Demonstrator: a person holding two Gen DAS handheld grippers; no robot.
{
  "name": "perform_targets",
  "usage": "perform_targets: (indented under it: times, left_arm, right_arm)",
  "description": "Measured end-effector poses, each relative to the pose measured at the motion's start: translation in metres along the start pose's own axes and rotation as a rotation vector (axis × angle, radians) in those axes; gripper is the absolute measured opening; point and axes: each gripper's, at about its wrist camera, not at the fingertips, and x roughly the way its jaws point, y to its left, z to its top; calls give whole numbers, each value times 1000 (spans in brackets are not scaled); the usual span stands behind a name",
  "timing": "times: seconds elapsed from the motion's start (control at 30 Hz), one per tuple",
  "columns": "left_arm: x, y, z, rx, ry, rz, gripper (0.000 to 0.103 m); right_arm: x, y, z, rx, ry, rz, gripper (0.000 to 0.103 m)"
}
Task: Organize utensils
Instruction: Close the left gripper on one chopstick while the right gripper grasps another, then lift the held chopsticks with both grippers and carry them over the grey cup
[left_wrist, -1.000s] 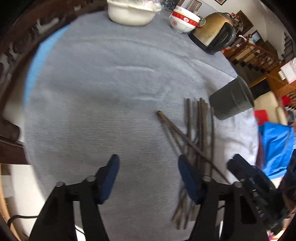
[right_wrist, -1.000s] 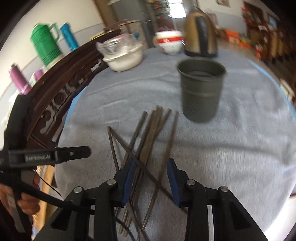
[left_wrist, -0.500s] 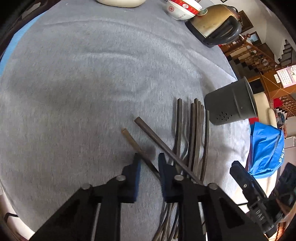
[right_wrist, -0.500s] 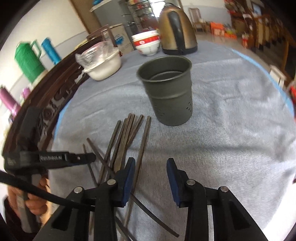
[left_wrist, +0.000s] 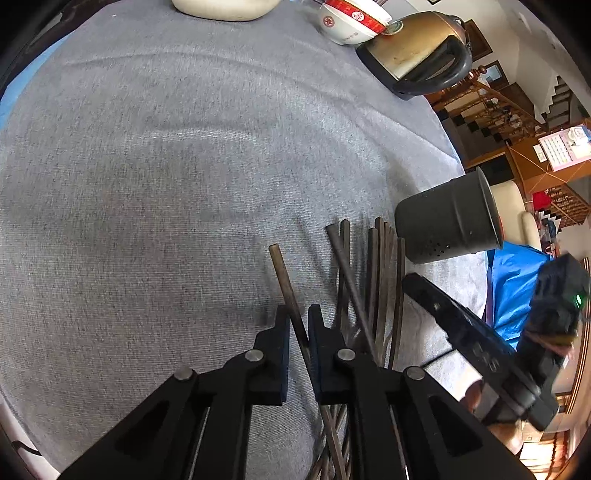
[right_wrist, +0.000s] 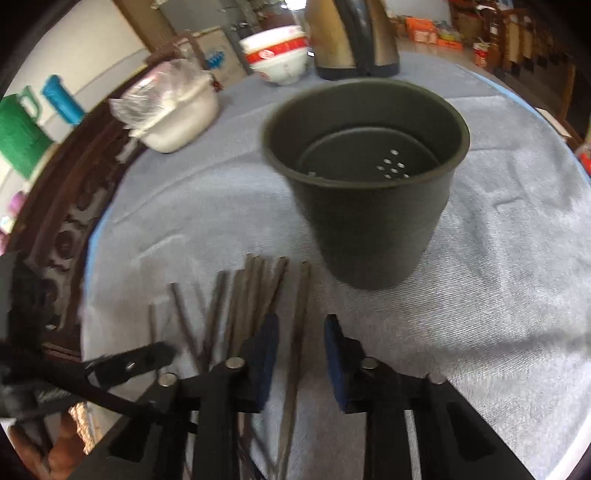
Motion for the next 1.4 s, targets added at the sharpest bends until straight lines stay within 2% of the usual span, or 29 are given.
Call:
perform_targets:
  times: [0.13,0.2,0.3,0.5,0.63,0.87,1.2,1.4]
  left_arm:
    - [1,5,0,-1,17,3,10]
    - [4,6,2,-10,25,0,10]
    - [8,8,7,-37,42,-22,11]
    - [11,17,13,-96,68,-63,11]
    - [7,21,9,-90,56,-47,8]
    - [-22,17,0,-73,-21,-52,7]
    - [-119,-41,-17,121,-238,-25,6]
    - [-152,-77,-15,217,-324,-22,6]
  right_arm:
    - [15,-5,6,50,44,12,16]
    - [17,-3,7,40,39,-7,9]
    - [16,-4,8,47,37,2,8]
    - [-7,-8,2,57,-21,73,7]
    - [-32,-5,-2,34,-77,114,6]
    - [-85,-2,-13,3,-190,173,6]
    - [-156,-11,-16,15,-387,222,6]
    - [-187,-20,-12,44,-489,228,6]
